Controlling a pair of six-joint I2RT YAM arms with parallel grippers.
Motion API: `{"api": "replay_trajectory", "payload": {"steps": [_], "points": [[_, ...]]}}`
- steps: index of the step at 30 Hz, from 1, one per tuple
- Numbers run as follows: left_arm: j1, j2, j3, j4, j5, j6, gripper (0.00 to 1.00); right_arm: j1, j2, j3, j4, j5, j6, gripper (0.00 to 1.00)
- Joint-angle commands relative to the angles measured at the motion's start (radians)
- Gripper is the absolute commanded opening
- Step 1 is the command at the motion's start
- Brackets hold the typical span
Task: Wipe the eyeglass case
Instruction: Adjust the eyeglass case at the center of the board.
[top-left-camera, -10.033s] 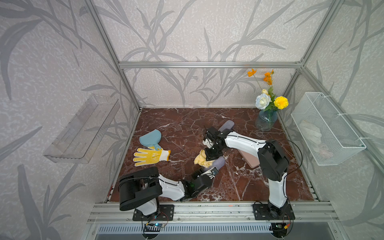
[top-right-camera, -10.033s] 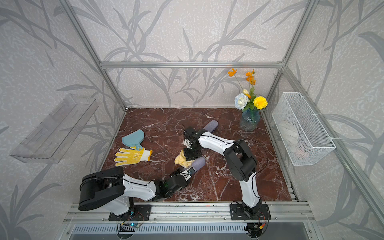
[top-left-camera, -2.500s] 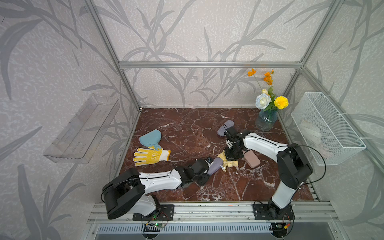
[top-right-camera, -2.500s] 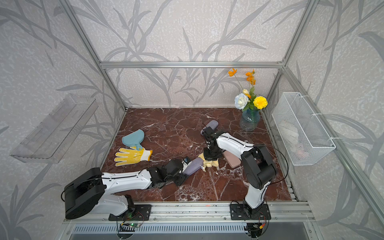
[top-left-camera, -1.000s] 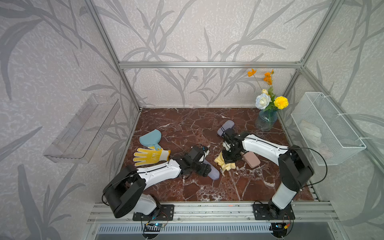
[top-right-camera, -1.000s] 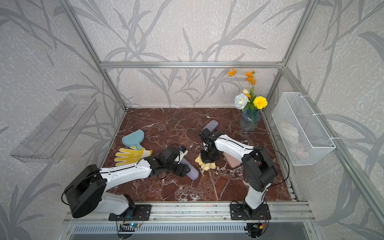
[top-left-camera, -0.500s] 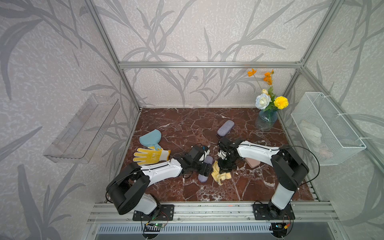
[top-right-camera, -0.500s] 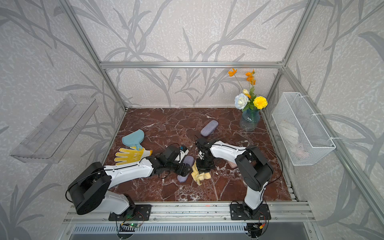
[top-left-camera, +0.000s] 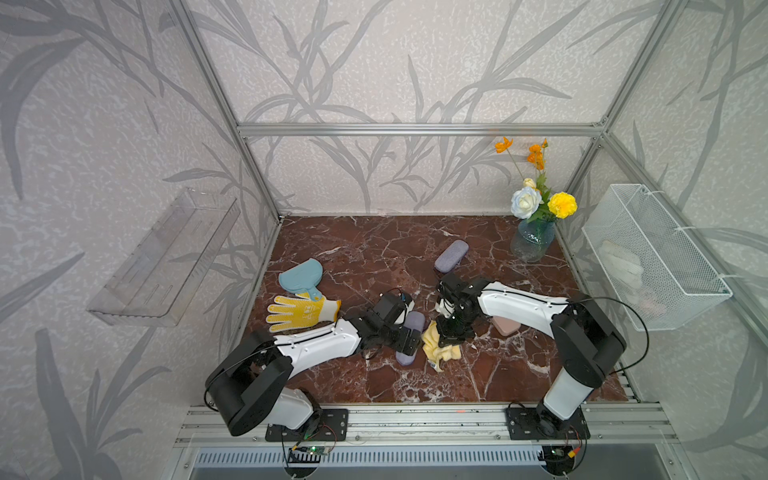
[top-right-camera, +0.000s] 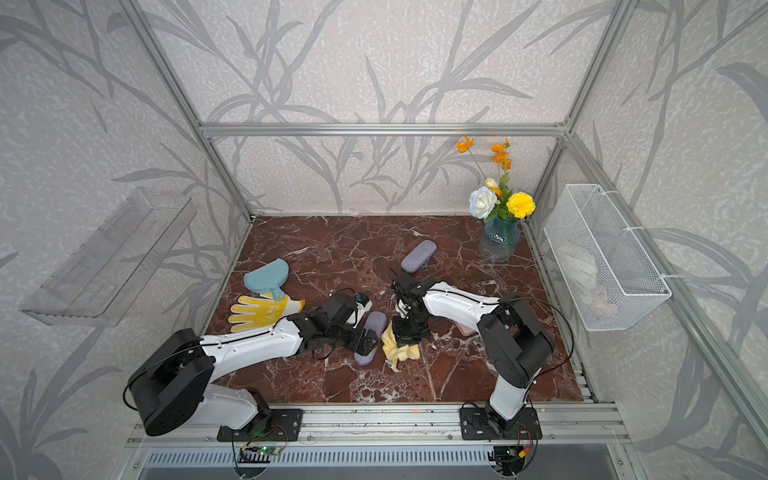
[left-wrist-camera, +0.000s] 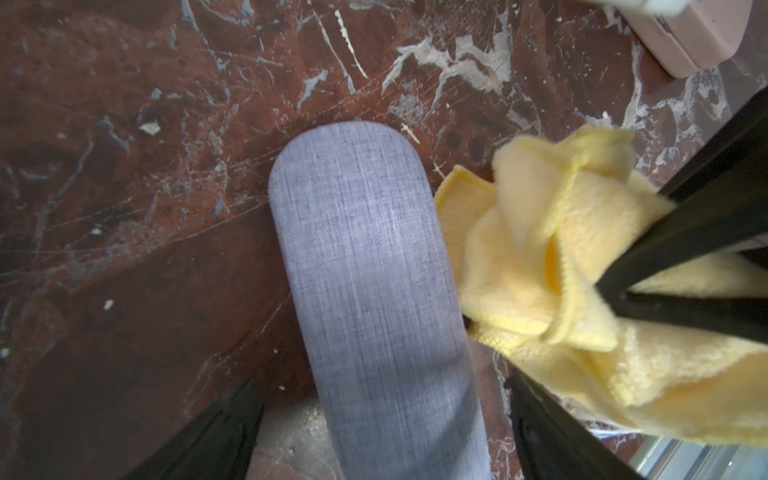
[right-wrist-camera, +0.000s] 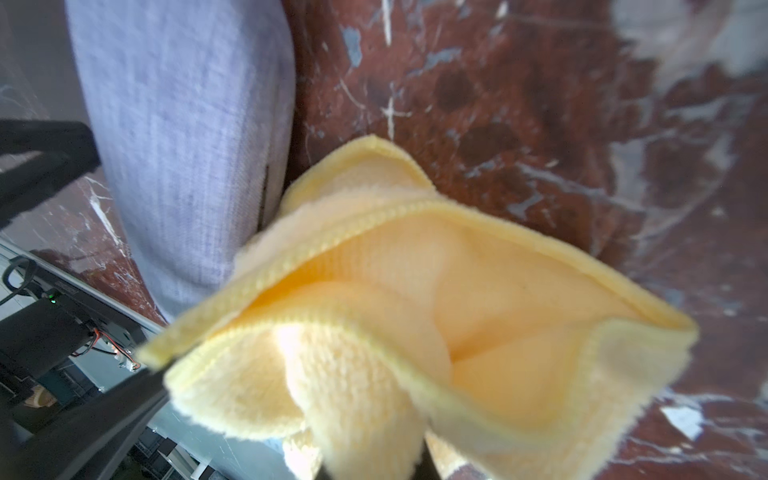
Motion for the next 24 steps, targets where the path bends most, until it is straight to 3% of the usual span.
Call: {"api": "replay_trajectory", "payload": {"steps": [1, 17, 24], "points": [[-0.015, -0.024, -0.033, 0.020, -0.030, -0.018, 0.93, -0.013, -0.018, 0.001, -0.027, 0.005, -0.024, 0.00], [-0.146, 0.012, -0.063, 0.006, -0.226, 0.069, 0.76, -0.013, -0.010, -0.028, 0.028, -0.037, 0.005, 0.00], [-0.172, -0.022, -0.131, 0.123, -0.287, 0.135, 0.71, -0.016, -0.012, -0.024, 0.011, -0.025, -0.009, 0.00]]}}
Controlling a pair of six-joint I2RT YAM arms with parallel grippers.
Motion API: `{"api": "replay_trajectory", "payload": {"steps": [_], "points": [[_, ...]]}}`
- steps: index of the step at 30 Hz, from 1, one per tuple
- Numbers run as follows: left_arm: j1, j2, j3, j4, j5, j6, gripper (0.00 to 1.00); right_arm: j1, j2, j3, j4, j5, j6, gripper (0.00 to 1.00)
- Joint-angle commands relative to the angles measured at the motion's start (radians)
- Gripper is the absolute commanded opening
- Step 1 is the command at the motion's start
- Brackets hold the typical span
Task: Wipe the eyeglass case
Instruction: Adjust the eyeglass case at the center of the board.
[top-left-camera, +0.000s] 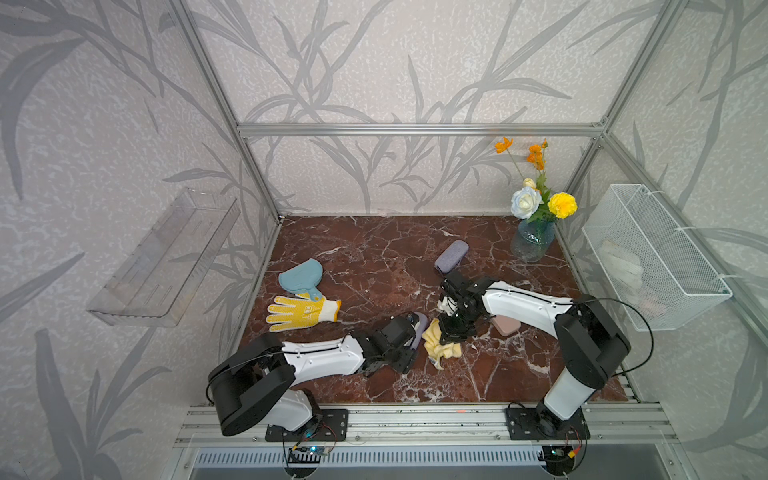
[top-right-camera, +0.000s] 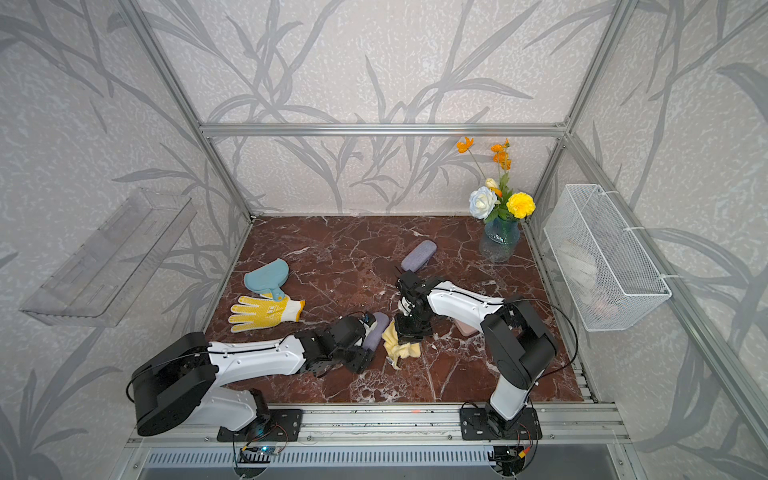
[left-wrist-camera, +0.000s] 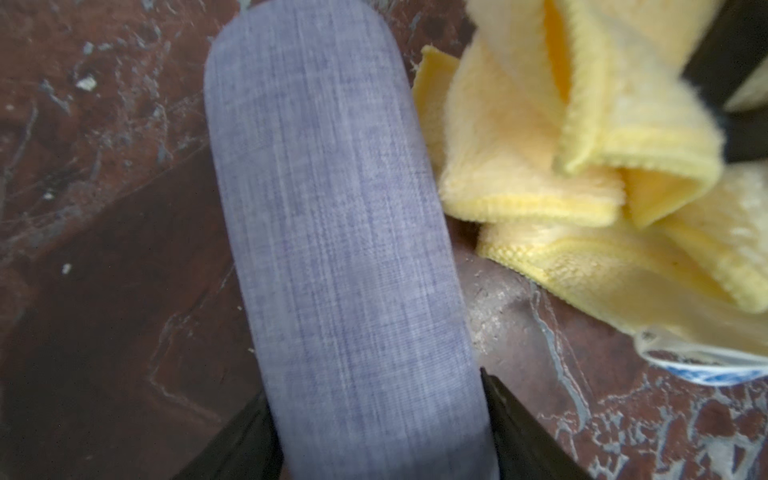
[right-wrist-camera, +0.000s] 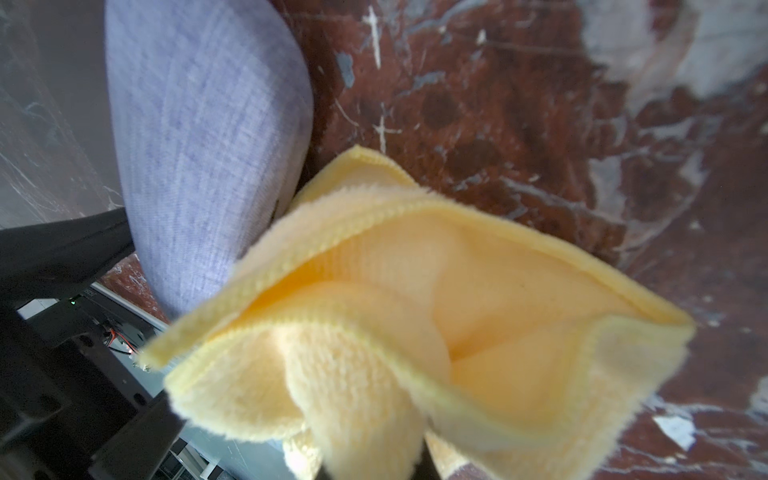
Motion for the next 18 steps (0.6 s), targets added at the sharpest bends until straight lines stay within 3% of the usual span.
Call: {"api": "replay_trajectory", "payload": {"steps": [1, 9, 13, 18], "points": [[-0.001, -0.038, -0.050, 0.065, -0.046, 0.053, 0.71, -0.009, -0.023, 0.000, -0.034, 0.014, -0.016, 0.00], [-0.001, -0.101, -0.140, 0.184, -0.015, 0.087, 0.69, -0.092, -0.143, 0.113, -0.179, 0.165, -0.095, 0.00], [-0.003, -0.087, -0.147, 0.215, -0.018, 0.114, 0.62, -0.040, -0.073, 0.184, -0.125, 0.123, -0.043, 0.00], [-0.006, -0.123, -0.171, 0.248, -0.039, 0.130, 0.46, 0.077, 0.080, 0.210, 0.049, 0.019, 0.101, 0.00]]}}
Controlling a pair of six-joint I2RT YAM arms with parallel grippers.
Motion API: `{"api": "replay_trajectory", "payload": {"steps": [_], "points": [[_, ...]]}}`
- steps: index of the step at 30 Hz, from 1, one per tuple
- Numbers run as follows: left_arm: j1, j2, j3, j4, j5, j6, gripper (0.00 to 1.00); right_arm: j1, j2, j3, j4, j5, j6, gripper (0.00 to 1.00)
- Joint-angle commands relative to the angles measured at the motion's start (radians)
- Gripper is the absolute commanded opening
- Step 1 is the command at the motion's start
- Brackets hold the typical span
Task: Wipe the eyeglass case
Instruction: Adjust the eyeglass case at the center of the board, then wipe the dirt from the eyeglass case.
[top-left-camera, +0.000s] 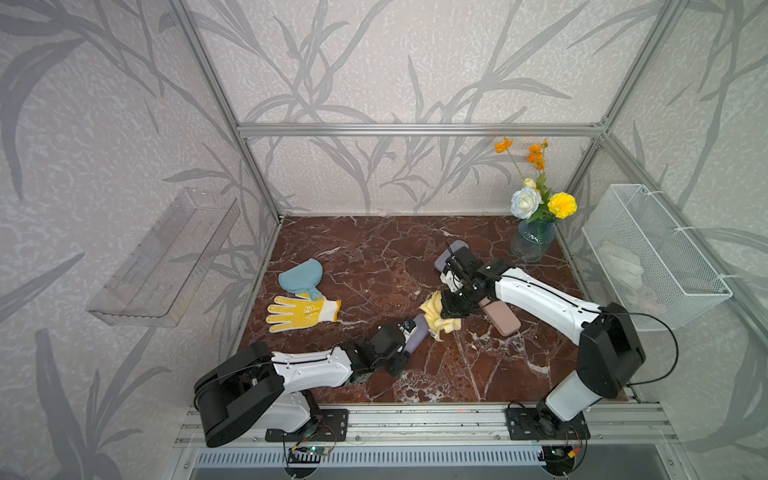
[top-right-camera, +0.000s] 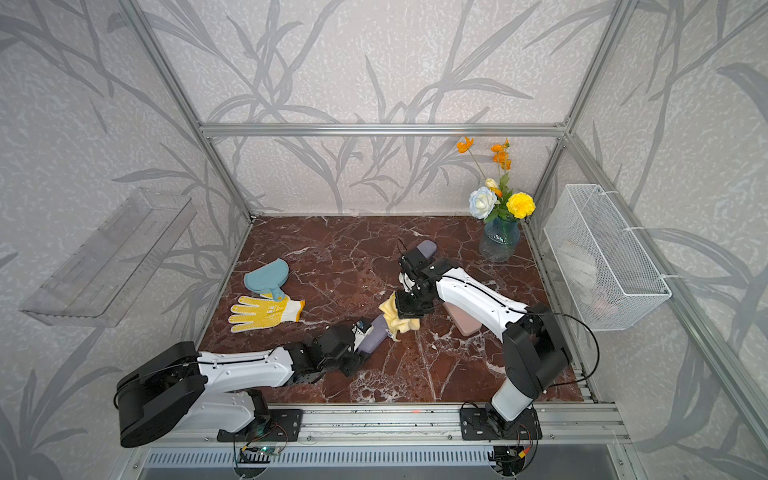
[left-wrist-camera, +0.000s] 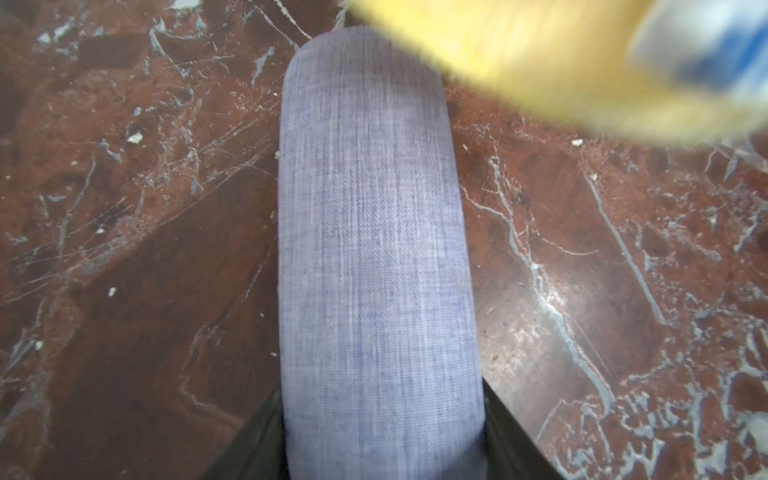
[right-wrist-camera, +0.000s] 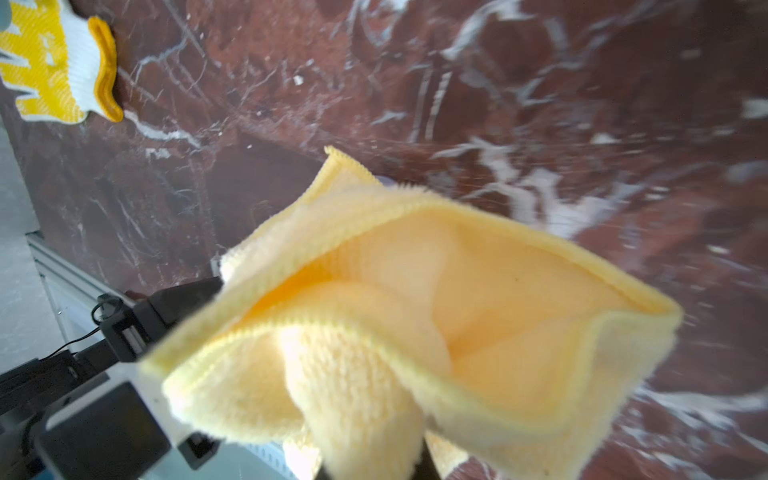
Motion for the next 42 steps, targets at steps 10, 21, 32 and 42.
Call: {"api": "replay_trajectory", "payload": {"steps": [10, 21, 32, 42], "points": [[-0.005, -0.061, -0.068, 0.111, -0.038, 0.050, 0.28, -0.106, 0.178, 0.033, -0.121, 0.262, -0.152, 0.00], [-0.015, -0.082, -0.082, 0.114, -0.070, 0.054, 0.27, 0.082, 0.135, 0.143, -0.083, -0.029, -0.064, 0.00], [-0.030, -0.089, -0.087, 0.119, -0.100, 0.073, 0.27, -0.065, 0.220, 0.189, -0.203, 0.473, -0.268, 0.00], [-0.043, -0.095, -0.078, 0.099, -0.137, 0.081, 0.26, 0.065, 0.142, 0.174, -0.080, -0.055, -0.087, 0.00]]}}
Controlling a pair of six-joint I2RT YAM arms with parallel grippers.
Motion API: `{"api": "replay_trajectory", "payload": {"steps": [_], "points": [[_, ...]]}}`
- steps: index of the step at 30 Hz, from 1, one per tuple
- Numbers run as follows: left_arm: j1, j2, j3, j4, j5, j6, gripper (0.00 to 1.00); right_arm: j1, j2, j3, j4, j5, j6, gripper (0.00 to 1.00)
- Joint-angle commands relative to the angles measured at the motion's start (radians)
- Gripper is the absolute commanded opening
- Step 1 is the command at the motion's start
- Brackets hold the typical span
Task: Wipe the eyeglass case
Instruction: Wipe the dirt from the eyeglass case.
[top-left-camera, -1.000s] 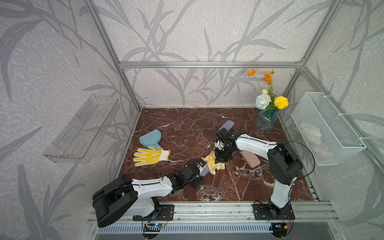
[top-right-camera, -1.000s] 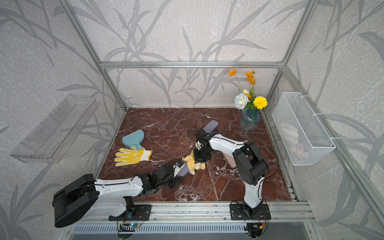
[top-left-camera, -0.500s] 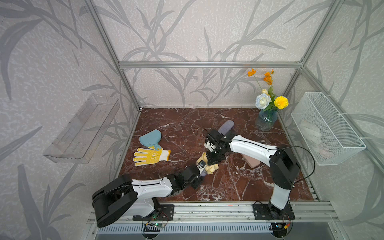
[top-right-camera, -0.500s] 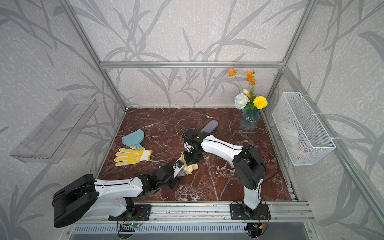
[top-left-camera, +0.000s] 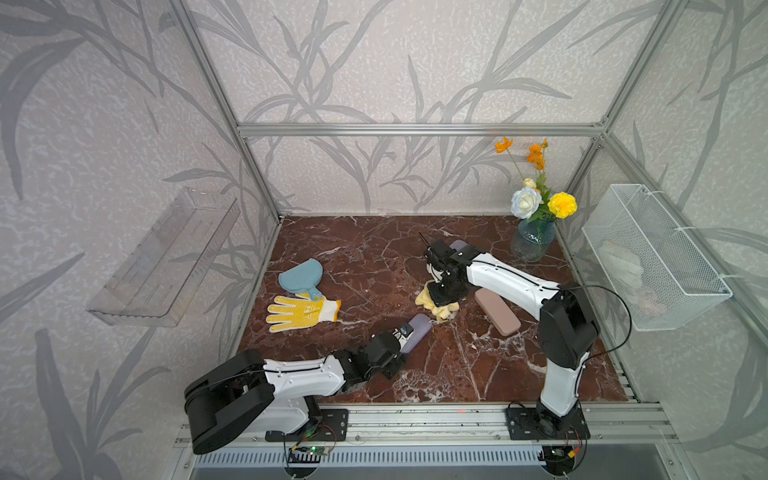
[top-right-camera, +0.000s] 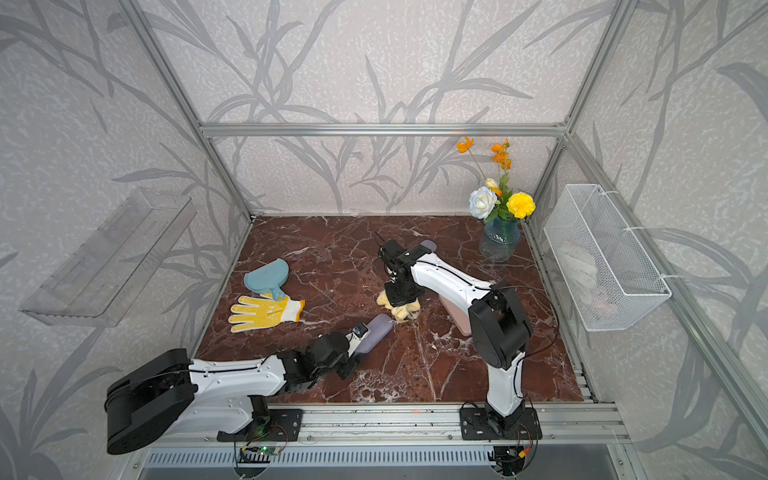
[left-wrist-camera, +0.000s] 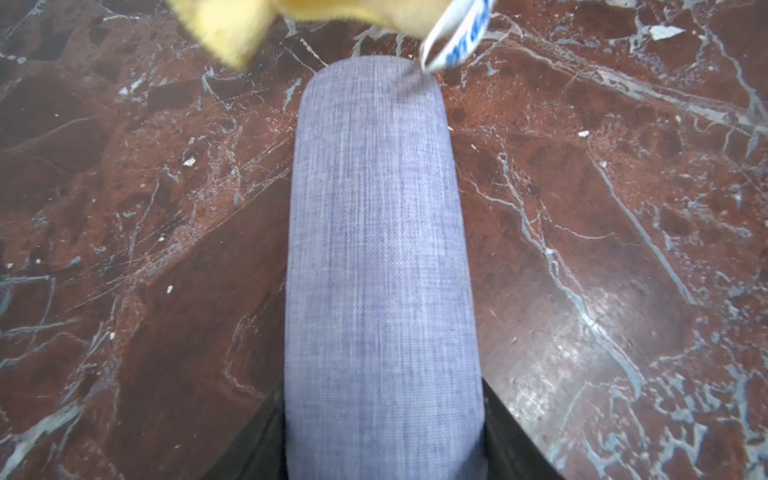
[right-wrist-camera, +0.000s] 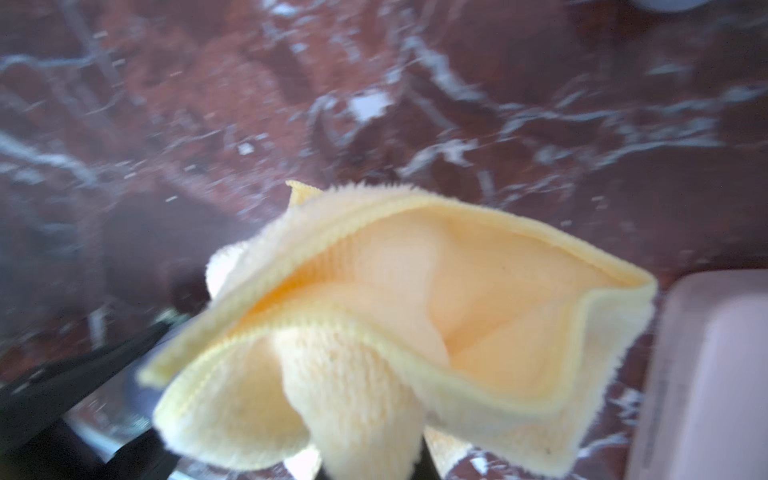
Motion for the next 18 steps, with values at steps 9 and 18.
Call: {"api": "replay_trajectory", "payload": {"steps": [9, 18], "points": [[-0.010, -0.026, 0.003, 0.030, -0.034, 0.019, 0.25, -0.085, 0.071, -0.155, 0.067, -0.132, 0.060, 0.00], [-0.012, -0.010, 0.004, 0.035, -0.040, 0.022, 0.24, 0.010, 0.029, 0.071, -0.074, 0.075, -0.035, 0.00]]}}
